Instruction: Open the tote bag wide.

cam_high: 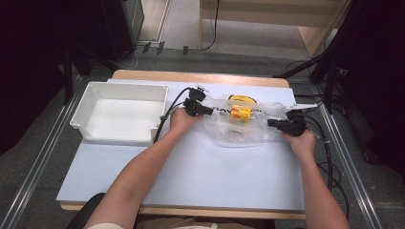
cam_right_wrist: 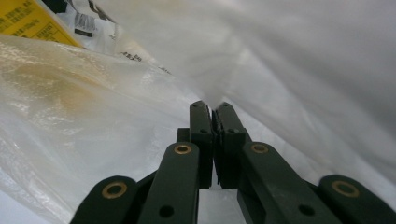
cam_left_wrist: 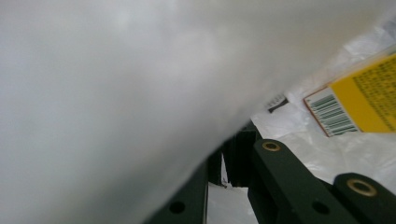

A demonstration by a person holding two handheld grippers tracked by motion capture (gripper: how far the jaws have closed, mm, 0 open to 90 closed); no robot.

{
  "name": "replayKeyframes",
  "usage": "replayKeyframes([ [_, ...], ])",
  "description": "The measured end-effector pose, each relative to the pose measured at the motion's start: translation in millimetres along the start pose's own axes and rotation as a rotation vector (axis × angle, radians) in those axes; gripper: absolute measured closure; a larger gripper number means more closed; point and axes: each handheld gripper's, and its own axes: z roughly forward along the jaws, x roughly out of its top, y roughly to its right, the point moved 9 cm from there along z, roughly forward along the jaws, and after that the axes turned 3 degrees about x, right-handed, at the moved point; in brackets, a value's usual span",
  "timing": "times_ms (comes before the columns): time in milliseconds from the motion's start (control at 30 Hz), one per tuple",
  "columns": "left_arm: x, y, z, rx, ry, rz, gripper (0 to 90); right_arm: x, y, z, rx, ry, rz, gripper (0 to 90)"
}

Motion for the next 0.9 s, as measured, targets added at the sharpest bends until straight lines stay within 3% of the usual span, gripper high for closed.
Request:
replayKeyframes([
  [233, 0.7, -8.4, -0.8, 0.03, 0.009, -0.016, 88.8, -2.5, 6.5, 0.3, -0.039, -0.005, 0.015, 90.0],
  [533, 1.0, -18.0, -2.7, 0.065, 0.027, -0.031, 90.0, -6.7, 12.3, 0.0, -0.067, 0.025, 0.043, 90.0],
  [700, 2.4, -23.6, -3.2, 0.099, 0.035, -0.062, 90.0, -8.5, 19.9, -3.4, -0.098, 0.041, 0.05, 90.0],
  [900, 2.6, -28.9, -4.6, 0.108, 0.038, -0.081, 90.0, -10.4, 30.0, -10.0, -0.14, 0.038, 0.082, 90.0],
])
